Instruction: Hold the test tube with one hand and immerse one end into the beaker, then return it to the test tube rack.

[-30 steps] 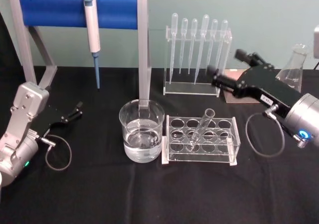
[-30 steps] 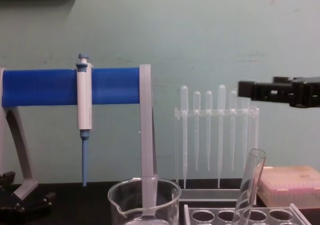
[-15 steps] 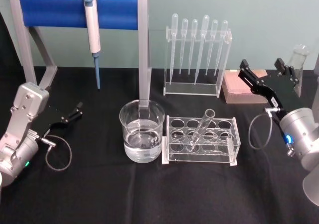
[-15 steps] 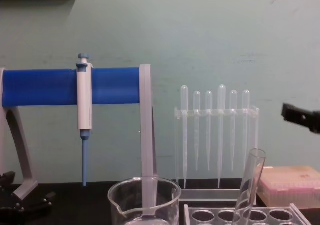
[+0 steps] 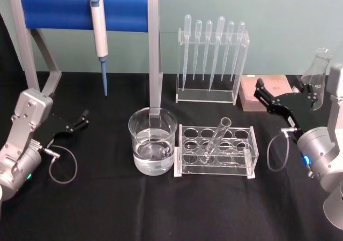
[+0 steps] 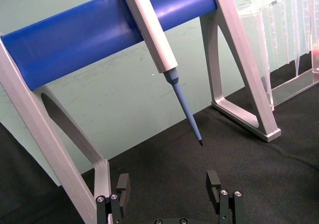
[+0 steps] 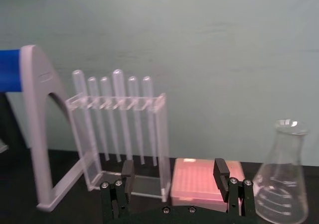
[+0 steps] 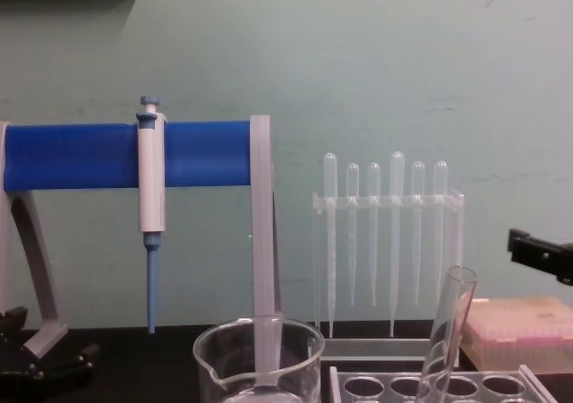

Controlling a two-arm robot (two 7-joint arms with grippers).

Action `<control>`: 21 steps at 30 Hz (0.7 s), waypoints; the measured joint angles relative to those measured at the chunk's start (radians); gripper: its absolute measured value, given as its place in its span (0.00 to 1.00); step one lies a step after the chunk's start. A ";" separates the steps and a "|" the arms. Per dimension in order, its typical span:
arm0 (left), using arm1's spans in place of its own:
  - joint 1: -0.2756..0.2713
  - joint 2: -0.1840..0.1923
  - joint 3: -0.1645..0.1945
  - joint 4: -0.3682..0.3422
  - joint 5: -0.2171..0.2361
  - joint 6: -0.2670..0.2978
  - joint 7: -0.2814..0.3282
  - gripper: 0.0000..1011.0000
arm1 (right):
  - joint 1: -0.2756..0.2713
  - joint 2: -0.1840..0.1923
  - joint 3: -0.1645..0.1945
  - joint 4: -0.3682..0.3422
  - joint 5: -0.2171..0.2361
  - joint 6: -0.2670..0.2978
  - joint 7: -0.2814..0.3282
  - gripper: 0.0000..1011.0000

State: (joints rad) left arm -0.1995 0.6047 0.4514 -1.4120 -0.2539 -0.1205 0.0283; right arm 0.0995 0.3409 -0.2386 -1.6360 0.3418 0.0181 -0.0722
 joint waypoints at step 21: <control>0.000 0.000 0.000 0.000 0.000 0.000 0.000 0.99 | 0.000 -0.003 -0.001 0.000 -0.002 -0.002 -0.014 0.99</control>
State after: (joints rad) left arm -0.1995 0.6047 0.4514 -1.4120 -0.2539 -0.1205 0.0283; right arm 0.0995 0.3383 -0.2394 -1.6360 0.3396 0.0158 -0.0864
